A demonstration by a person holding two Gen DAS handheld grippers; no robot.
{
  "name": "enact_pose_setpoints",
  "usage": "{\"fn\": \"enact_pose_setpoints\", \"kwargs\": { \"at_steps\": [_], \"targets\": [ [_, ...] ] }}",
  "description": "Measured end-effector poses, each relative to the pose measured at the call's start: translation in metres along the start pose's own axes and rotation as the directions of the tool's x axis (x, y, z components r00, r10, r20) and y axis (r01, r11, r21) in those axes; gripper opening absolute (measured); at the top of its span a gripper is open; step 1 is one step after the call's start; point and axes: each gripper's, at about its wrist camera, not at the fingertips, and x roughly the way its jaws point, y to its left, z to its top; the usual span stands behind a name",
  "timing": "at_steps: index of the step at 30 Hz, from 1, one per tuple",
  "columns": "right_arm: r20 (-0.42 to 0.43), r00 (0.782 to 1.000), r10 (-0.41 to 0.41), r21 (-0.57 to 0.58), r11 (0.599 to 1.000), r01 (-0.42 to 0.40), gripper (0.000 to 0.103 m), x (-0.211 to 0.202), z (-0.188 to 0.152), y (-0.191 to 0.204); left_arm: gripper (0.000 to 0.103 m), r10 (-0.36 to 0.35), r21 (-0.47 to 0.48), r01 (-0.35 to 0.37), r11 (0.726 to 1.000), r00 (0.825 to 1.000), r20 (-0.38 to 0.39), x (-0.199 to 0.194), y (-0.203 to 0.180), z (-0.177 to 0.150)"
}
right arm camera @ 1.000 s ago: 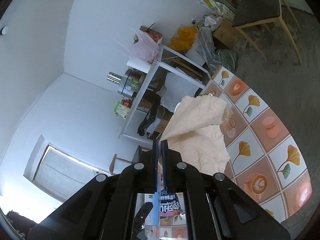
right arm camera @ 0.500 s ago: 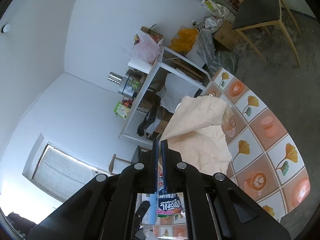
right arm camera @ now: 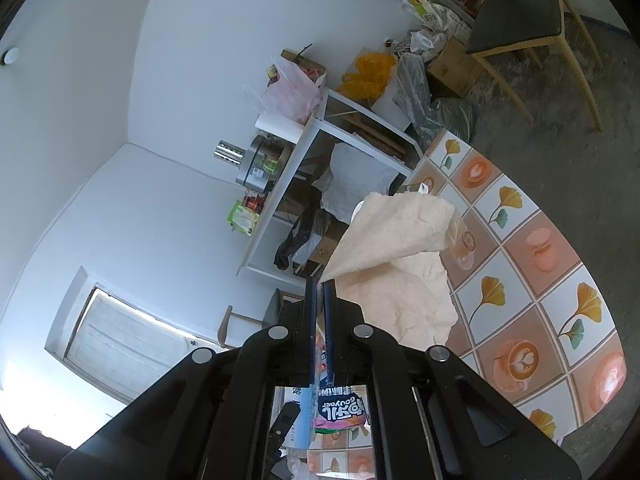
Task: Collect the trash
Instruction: 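Lift the blue box with the left tool while the right tool lifts the brown paper bag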
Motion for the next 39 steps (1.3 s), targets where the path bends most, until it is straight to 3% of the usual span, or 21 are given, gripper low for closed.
{"fn": "enact_pose_setpoints", "kwargs": {
  "at_steps": [39],
  "targets": [
    [0.033, 0.999, -0.002, 0.047, 0.999, 0.0, 0.004, -0.014, 0.005, -0.023, 0.068, -0.005, 0.005, 0.006, 1.0, 1.0, -0.029, 0.013, -0.013, -0.002]
  ]
}}
